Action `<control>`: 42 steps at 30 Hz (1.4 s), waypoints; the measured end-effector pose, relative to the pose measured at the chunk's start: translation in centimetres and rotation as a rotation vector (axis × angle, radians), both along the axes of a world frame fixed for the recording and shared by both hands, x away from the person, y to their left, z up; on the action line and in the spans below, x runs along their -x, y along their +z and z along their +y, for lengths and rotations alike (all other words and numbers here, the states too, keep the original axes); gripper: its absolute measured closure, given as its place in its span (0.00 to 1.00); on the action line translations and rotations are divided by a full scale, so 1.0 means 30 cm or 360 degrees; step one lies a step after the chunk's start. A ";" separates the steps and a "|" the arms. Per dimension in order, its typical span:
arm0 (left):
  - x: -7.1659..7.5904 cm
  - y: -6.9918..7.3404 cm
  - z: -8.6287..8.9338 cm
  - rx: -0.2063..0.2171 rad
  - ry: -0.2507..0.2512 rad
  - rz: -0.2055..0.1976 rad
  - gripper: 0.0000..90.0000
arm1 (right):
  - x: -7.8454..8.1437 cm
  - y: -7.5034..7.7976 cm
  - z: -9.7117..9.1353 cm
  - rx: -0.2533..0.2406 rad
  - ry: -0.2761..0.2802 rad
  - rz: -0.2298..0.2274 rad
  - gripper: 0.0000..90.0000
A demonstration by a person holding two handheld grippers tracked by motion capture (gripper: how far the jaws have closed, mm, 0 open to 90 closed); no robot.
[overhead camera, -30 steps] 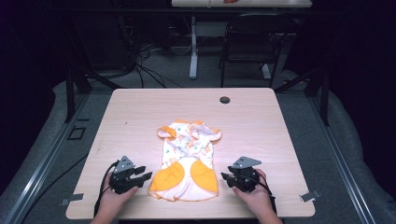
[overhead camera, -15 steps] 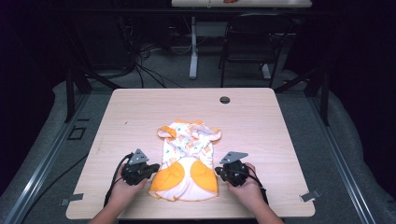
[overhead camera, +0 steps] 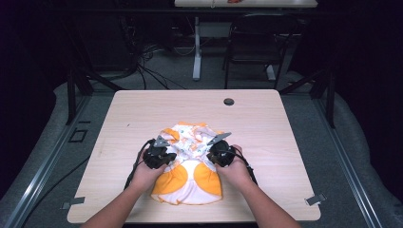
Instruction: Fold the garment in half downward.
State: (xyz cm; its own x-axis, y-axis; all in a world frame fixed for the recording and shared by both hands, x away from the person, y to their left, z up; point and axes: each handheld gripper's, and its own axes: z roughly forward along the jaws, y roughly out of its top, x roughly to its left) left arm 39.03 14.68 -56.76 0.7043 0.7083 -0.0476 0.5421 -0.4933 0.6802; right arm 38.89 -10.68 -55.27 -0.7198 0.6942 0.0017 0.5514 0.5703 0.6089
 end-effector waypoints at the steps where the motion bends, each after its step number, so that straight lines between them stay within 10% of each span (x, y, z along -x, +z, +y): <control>1: -0.005 -0.003 -0.002 -0.0014 -0.0006 0.0005 1.00 | -0.007 -0.003 0.006 0.0014 -0.0005 0.0008 1.00; 31: 0.080 -0.005 0.019 -0.0070 -0.0171 0.0075 0.98 | 0.058 -0.019 -0.001 0.0113 0.0164 0.0162 0.99; 42: -0.040 0.090 0.023 -0.0051 -0.0107 0.0015 0.99 | -0.089 0.118 -0.008 0.0027 0.0051 0.0049 1.00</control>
